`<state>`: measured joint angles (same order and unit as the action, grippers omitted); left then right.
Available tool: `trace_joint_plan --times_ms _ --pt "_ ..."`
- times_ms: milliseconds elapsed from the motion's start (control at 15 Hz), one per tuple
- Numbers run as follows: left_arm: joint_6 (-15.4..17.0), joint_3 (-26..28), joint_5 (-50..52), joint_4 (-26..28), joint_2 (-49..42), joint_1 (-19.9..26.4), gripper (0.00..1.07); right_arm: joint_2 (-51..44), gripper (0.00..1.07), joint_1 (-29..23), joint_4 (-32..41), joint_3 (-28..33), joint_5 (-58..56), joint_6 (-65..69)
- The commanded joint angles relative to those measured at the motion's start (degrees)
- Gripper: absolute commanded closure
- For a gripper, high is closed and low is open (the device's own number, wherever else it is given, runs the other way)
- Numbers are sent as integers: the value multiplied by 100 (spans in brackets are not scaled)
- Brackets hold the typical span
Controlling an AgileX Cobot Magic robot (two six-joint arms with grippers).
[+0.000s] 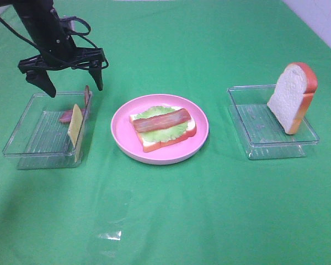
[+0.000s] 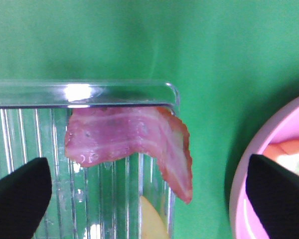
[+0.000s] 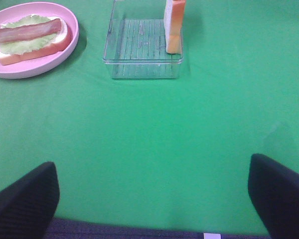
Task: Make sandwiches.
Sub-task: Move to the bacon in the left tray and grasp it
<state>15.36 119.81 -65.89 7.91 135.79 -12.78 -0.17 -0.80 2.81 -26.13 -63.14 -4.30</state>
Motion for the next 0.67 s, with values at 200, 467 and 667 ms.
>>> trace_joint_plan --times_ms 200,467,667 --pt "52 -23 -120 74 138 -17 9 -183 9 6 11 17 23 -34" --pt "52 -23 -160 74 183 -17 10 -183 9 6 11 17 23 -34" --pt "52 -23 -138 74 183 -17 21 -183 9 6 11 17 23 -34"
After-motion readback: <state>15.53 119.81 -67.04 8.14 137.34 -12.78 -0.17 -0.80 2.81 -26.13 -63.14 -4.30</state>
